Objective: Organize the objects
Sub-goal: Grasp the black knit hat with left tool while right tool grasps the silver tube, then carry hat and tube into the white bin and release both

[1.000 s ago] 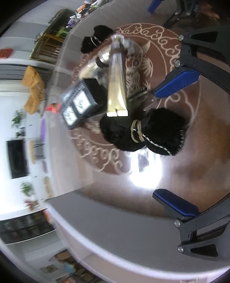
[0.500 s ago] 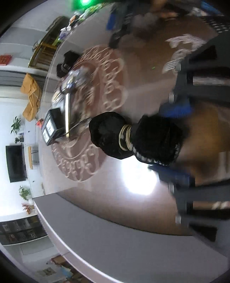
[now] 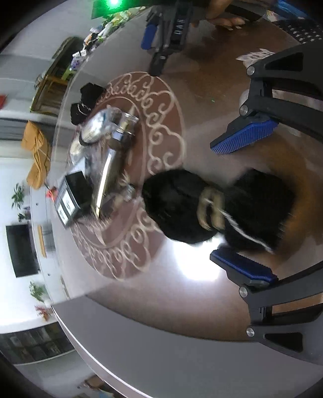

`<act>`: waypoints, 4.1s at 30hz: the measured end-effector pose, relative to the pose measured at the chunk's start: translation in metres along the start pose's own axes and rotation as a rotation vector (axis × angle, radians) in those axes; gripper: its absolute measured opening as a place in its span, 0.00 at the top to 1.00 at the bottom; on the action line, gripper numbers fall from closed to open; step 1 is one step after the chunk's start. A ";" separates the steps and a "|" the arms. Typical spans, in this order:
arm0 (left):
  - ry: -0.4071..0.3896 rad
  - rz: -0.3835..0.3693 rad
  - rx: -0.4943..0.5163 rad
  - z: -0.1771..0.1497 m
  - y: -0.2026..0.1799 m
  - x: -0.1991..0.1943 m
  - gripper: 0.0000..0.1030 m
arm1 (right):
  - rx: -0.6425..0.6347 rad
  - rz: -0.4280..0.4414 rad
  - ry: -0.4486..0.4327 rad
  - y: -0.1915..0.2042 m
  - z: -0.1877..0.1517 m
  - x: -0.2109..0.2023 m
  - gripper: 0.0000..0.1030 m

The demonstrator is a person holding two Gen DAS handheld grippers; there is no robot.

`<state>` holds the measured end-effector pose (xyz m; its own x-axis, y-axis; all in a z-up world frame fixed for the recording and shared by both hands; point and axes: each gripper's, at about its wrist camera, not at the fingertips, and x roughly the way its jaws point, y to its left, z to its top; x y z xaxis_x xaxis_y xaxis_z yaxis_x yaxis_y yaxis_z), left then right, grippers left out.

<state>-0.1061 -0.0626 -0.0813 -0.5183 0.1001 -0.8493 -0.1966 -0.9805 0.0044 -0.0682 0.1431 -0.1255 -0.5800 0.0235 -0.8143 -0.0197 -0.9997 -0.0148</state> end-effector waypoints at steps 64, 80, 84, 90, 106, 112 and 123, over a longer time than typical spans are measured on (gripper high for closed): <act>-0.191 -0.143 -0.177 -0.054 0.029 -0.098 0.69 | -0.124 0.523 0.234 0.067 0.034 -0.045 0.73; -0.420 0.016 -0.285 -0.048 0.142 -0.226 0.69 | -0.243 0.698 -0.091 0.152 0.086 -0.164 0.73; -0.381 0.154 -0.353 -0.048 0.216 -0.225 0.69 | -0.284 0.835 -0.100 0.207 0.108 -0.188 0.73; -0.235 0.216 -0.414 -0.053 0.287 -0.181 0.64 | -0.342 0.962 0.060 0.301 0.116 -0.174 0.72; -0.195 0.411 -0.406 -0.055 0.253 -0.161 0.09 | -0.434 0.565 -0.137 0.290 0.068 -0.102 0.09; -0.237 0.411 -0.339 -0.029 0.212 -0.164 0.07 | -0.390 0.352 -0.053 0.196 0.028 -0.055 0.09; -0.257 0.415 -0.257 -0.012 0.154 -0.174 0.07 | -0.252 0.150 -0.016 0.065 0.000 -0.039 0.09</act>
<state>-0.0365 -0.2328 0.0608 -0.7021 -0.2972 -0.6471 0.2606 -0.9529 0.1550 -0.0474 0.0770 -0.0948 -0.5736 -0.1268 -0.8092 0.2692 -0.9622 -0.0400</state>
